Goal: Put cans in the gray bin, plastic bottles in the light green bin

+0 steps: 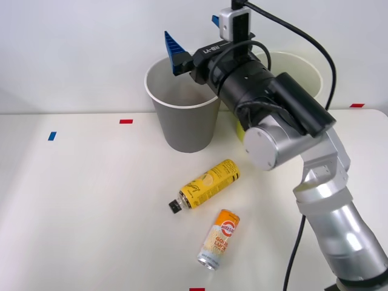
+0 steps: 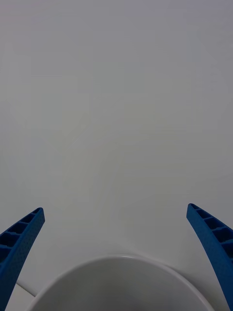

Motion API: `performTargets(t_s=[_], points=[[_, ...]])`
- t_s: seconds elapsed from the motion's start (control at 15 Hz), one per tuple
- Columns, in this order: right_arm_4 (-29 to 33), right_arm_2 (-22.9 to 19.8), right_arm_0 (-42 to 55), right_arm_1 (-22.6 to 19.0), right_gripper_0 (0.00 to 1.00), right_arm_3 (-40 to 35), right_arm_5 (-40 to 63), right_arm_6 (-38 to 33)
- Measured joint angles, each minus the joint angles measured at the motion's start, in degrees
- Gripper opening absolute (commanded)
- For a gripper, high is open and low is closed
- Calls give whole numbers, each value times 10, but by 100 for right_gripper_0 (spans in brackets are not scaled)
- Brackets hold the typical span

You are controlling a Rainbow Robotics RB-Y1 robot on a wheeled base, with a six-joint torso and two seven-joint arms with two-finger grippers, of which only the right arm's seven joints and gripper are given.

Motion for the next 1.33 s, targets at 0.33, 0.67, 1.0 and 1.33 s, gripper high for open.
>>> performTargets(t_s=[0.33, 0.67, 1.0, 1.33], points=[[4, -10, 167, -47, 100, -131, -63, 4], [5, -11, 345, -89, 100, -182, -194, 4], [8, -2, 501, -96, 100, -191, -321, 5], [29, -1, 597, -65, 100, -191, -361, 5]])
